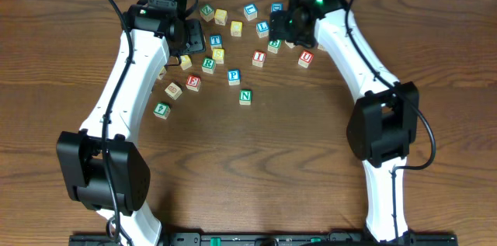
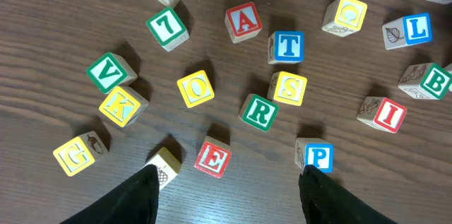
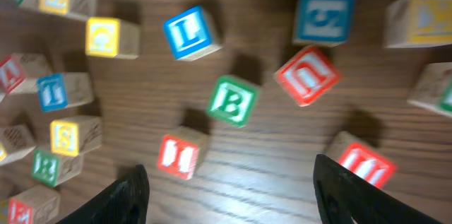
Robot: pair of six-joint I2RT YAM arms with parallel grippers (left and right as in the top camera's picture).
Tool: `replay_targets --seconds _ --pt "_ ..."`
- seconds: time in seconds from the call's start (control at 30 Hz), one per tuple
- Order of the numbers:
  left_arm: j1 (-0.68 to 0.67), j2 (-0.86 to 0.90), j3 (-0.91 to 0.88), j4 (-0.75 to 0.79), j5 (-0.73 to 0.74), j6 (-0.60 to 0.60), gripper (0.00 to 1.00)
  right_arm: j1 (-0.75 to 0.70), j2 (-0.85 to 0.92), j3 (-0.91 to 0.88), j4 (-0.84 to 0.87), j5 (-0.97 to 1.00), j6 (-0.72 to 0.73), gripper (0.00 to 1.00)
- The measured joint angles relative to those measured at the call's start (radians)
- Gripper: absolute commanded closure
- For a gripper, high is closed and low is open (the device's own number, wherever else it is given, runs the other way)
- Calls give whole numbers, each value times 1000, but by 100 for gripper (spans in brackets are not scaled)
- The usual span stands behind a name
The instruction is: Spell out NEURIPS
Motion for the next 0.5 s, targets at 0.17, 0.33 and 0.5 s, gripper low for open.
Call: replay_targets --seconds 0.17,0.33,0.5 --pt "0 0 0 -10 0 -8 37 18 0 0 -3 -4 0 30" --pt "0 1 0 -53 0 -16 37 18 0 0 -20 -4 0 28" --pt "0 28 -18 -55 0 5 37 18 0 0 -33 -4 0 27"
